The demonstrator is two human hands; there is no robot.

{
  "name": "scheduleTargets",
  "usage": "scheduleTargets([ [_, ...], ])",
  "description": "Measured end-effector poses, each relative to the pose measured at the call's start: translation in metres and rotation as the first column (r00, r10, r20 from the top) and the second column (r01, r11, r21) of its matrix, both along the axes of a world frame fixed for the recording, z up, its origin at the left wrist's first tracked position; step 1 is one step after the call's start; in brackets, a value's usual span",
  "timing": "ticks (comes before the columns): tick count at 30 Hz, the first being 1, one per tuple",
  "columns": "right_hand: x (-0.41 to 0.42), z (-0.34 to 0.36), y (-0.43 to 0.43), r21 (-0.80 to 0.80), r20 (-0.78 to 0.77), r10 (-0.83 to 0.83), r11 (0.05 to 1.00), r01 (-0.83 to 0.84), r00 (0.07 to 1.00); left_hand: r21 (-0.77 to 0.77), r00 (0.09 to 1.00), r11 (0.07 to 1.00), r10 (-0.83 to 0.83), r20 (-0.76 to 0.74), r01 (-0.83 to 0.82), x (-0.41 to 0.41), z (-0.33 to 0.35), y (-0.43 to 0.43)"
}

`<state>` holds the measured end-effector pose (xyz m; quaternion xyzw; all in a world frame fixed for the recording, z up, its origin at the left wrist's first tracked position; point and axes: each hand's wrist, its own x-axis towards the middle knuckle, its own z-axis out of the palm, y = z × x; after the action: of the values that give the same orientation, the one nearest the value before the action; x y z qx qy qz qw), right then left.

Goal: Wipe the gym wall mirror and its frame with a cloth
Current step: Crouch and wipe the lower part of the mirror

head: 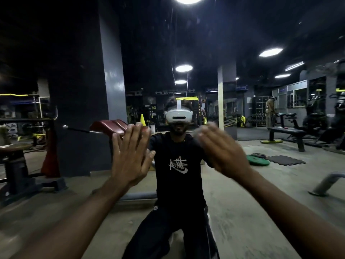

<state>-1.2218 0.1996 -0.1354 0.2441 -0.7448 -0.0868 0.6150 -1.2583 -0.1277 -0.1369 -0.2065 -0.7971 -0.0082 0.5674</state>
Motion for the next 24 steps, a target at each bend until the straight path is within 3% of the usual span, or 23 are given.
scheduleTargets([
  [1, 0.002, -0.005, 0.015, -0.215, -0.018, -0.049, 0.976, 0.044, 0.999, -0.007, 1.0, 1.0, -0.003, -0.005, 0.003, -0.002, 0.0, -0.001],
  [3, 0.005, -0.016, 0.007, -0.668, -0.01, -0.12, 0.74, 0.083, 0.993, -0.013, 1.0, 1.0, -0.004, -0.025, 0.003, -0.007, 0.001, 0.0],
  [4, 0.004, -0.022, -0.019, -0.783, 0.0, -0.123, 0.617, 0.077, 0.992, -0.017, 1.0, 1.0, -0.009, -0.027, 0.008, -0.008, 0.001, 0.0],
  [5, 0.001, -0.025, -0.048, -0.809, -0.007, -0.105, 0.584, 0.056, 0.994, -0.013, 0.999, 1.0, -0.017, -0.034, 0.017, -0.008, 0.001, 0.001],
  [6, -0.001, -0.031, -0.077, -0.763, -0.02, -0.076, 0.646, 0.034, 0.997, -0.005, 0.999, 0.999, -0.033, -0.033, 0.033, -0.007, -0.002, 0.001],
  [8, -0.005, -0.051, -0.116, -0.483, 0.005, 0.028, 0.876, -0.022, 1.0, 0.017, 0.997, 0.998, -0.063, -0.045, 0.064, -0.002, -0.015, -0.001],
  [10, -0.002, -0.06, -0.109, -0.186, 0.054, 0.066, 0.981, -0.055, 0.996, 0.003, 0.994, 0.998, -0.069, -0.085, 0.07, 0.0, -0.039, -0.004],
  [12, 0.006, -0.059, -0.083, -0.134, 0.036, 0.042, 0.99, -0.037, 0.998, -0.004, 0.993, 0.997, -0.072, -0.09, 0.072, -0.002, -0.063, -0.011],
  [14, 0.01, -0.066, -0.063, -0.354, -0.066, -0.037, 0.935, 0.012, 0.997, -0.002, 0.995, 0.998, -0.069, -0.076, 0.069, -0.005, -0.074, -0.016],
  [16, 0.012, -0.081, -0.069, -0.637, -0.104, -0.069, 0.771, -0.013, 0.992, -0.009, 0.997, 0.998, -0.057, -0.052, 0.057, -0.008, -0.075, -0.017],
  [17, 0.009, -0.09, -0.085, -0.698, -0.087, -0.043, 0.715, -0.03, 0.995, -0.016, 0.998, 0.999, -0.039, -0.043, 0.038, -0.008, -0.076, -0.017],
  [18, 0.006, -0.098, -0.101, -0.686, -0.043, -0.007, 0.728, -0.024, 0.999, -0.019, 0.999, 1.0, -0.025, -0.04, 0.024, -0.008, -0.075, -0.016],
  [21, 0.003, -0.108, -0.133, -0.325, 0.098, 0.119, 0.942, -0.081, 0.988, -0.028, 0.999, 0.999, -0.038, -0.033, 0.037, -0.002, -0.074, -0.016],
  [23, 0.002, -0.085, -0.12, -0.04, 0.124, 0.11, 0.994, -0.106, 0.986, -0.017, 0.998, 0.999, -0.049, -0.039, 0.048, 0.001, -0.068, -0.025],
  [24, 0.002, -0.07, -0.111, 0.025, 0.088, 0.088, 0.996, -0.09, 0.992, 0.008, 0.998, 0.999, -0.033, -0.044, 0.034, 0.001, -0.063, -0.03],
])
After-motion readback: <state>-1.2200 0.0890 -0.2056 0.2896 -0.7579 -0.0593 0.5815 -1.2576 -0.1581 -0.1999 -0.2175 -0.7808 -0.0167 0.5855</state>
